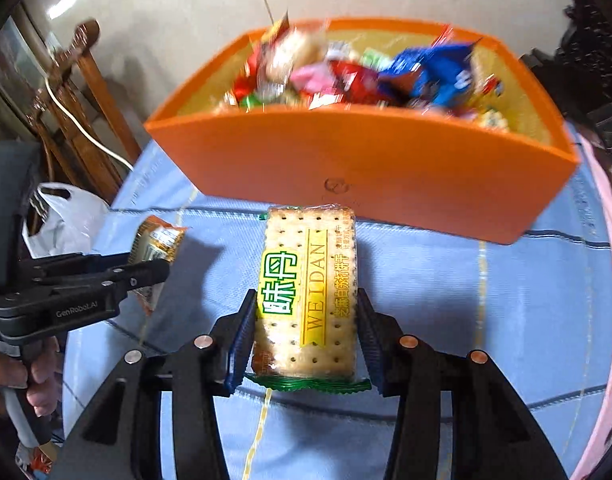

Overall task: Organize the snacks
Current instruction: 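Grasp a clear snack bag with the left tool while the right tool grasps a cracker pack, then carry both packs into the orange box and open both tools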

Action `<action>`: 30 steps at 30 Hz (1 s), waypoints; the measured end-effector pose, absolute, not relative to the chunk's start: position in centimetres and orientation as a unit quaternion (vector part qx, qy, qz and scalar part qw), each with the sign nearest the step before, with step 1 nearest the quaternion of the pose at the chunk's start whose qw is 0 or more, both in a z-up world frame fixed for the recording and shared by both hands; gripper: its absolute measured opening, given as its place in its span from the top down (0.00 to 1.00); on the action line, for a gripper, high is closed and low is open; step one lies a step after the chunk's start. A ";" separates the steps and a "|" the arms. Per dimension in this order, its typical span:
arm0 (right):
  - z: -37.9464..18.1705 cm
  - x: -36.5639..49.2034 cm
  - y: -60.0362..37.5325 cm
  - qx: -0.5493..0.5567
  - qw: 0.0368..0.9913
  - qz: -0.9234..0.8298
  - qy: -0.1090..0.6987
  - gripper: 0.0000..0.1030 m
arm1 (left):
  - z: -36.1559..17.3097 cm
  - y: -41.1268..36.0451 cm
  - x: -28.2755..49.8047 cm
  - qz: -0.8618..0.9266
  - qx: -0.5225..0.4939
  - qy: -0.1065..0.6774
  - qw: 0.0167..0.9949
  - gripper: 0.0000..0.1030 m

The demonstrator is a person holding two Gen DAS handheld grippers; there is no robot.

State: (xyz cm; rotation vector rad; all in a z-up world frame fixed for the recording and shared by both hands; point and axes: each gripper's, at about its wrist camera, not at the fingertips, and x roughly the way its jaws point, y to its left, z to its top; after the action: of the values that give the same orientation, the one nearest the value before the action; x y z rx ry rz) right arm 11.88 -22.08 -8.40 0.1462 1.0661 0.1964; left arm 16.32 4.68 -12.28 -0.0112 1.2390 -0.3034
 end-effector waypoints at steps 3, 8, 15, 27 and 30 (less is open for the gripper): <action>-6.2 11.0 -23.6 0.074 0.865 0.093 0.487 0.54 | -10.1 4.4 15.7 -0.156 -0.002 0.563 0.811 0.62; -2.6 11.2 -25.4 0.078 0.883 0.086 0.454 0.54 | -5.8 1.9 16.6 -0.183 0.002 0.530 0.828 0.62; 0.9 16.5 -27.7 0.086 0.907 0.064 0.408 0.54 | 0.6 -5.9 21.8 -0.205 0.004 0.482 0.852 0.62; 0.6 21.0 -29.8 0.118 0.919 0.014 0.376 0.19 | -1.6 -7.6 26.4 -0.151 0.003 0.485 0.862 0.06; -0.6 20.4 -29.3 0.128 0.910 0.020 0.393 0.19 | -2.3 -7.3 25.5 -0.143 0.007 0.493 0.858 0.06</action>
State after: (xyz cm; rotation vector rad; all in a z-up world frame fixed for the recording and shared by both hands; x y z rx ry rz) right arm 20.42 -29.28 -0.64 0.2638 0.8098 0.0416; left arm 25.50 -7.29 -2.30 0.0144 1.0349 -0.3006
